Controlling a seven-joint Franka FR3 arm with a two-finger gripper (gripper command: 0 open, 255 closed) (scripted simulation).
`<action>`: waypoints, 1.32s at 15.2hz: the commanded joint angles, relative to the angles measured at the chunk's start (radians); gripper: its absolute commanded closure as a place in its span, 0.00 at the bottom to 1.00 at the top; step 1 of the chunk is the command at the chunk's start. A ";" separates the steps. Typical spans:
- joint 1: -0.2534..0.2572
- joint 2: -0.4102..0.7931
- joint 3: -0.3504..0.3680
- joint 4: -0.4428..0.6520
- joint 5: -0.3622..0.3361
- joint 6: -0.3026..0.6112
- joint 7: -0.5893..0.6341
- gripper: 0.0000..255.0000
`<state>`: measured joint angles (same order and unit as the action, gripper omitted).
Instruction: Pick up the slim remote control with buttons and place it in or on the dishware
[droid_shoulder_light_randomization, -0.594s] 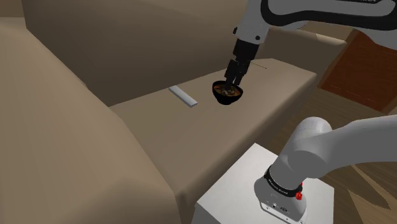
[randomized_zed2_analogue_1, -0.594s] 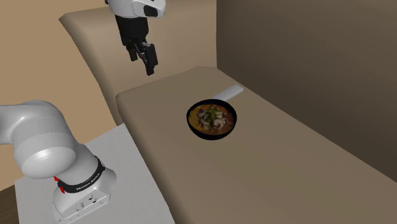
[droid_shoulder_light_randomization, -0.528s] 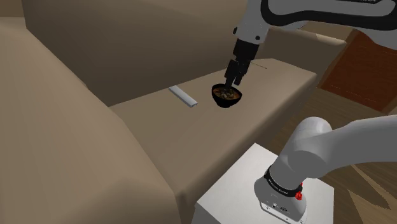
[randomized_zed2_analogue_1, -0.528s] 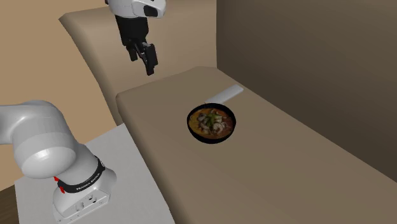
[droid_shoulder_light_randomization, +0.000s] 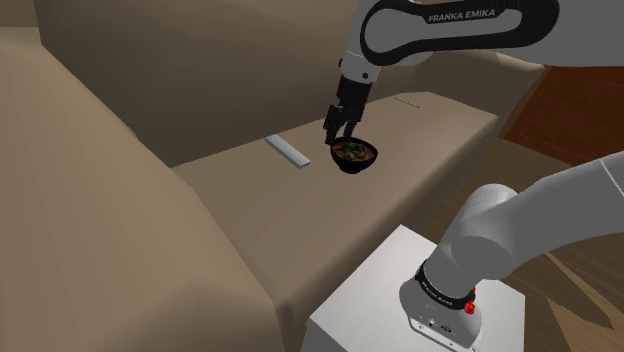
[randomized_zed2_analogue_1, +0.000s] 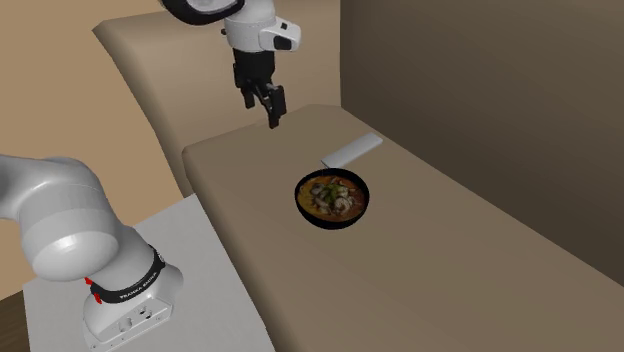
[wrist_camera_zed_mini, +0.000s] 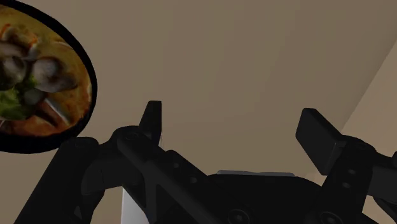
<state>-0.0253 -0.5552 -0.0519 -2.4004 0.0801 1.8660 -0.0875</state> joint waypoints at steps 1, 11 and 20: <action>-0.003 0.075 0.003 0.028 -0.007 0.052 0.007 0.00; -0.024 0.449 -0.001 0.214 -0.049 0.258 0.040 0.00; -0.040 0.789 -0.020 0.489 -0.086 0.339 0.076 0.00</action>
<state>-0.0634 0.1879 -0.0689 -1.9558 -0.0025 2.2013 -0.0150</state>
